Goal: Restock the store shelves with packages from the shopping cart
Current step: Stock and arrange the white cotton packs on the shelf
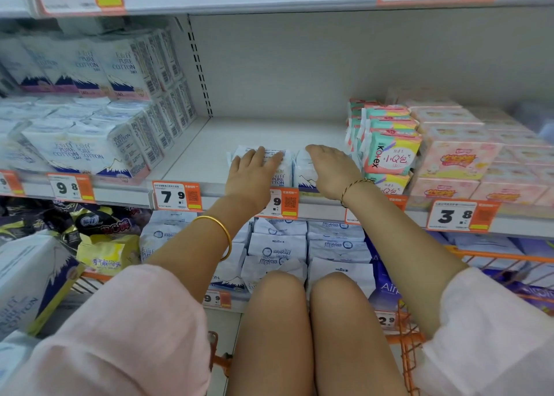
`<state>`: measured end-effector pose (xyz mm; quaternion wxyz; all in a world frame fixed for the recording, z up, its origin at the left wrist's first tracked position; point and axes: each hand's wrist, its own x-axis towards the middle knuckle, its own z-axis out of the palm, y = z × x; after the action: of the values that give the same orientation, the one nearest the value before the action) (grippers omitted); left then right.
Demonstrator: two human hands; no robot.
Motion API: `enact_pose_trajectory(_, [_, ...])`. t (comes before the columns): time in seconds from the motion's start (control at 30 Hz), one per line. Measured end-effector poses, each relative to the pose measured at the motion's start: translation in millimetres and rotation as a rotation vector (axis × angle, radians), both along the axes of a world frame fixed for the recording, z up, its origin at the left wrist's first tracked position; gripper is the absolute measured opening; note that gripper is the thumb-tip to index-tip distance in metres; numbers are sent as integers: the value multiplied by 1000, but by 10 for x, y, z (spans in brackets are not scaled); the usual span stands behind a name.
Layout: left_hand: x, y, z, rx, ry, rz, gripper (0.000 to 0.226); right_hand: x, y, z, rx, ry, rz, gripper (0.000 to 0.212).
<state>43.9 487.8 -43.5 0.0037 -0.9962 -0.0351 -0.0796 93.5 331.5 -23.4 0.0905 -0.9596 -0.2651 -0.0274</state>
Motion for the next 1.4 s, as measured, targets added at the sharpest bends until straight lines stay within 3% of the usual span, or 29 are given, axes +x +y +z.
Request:
enact_pose_trajectory(0.17, [-15,-35,0,8,-3,6,84,-87,22,-38,-22,-52,-18,56])
enact_pose_trajectory(0.33, [-29,-61,-16,44,24,10,89,-253,135,-220,-39,-179,-69,69])
enact_pose_trajectory(0.53, [-107,-117,113,27,94,13,91,-389,139,-223,18,-230,-40,58])
enact_pose_trajectory(0.7, [-480,-220,484,-156,42,114,78,-638,286,-35,210,-217,99,63])
enact_pose_trajectory(0.8, [-942,-245,687,-255,-95,232,64,-871,535,29,365,-211,212,47])
enact_pose_trajectory(0.97, [-1867,-203,930,-152,-235,370,50,-1545,958,189,592,-2,519,16])
enact_pose_trajectory(1.07, [-2439,-23,1060,-123,-212,489,40,-2010,1101,274,696,278,698,24])
enact_pose_trajectory(1.13, [-2808,111,1118,-94,-125,599,36,-2201,1198,254,717,502,751,30])
enact_pose_trajectory(1.23, [-3255,208,1171,-87,123,773,57,-2389,1292,265,633,696,771,47])
enact_pose_trajectory(1.33, [-3484,236,1096,-40,349,767,64,-2493,1375,249,523,801,804,58])
enact_pose_trajectory(1.4, [-3551,253,1014,-45,400,729,63,-2536,1388,220,461,806,816,69])
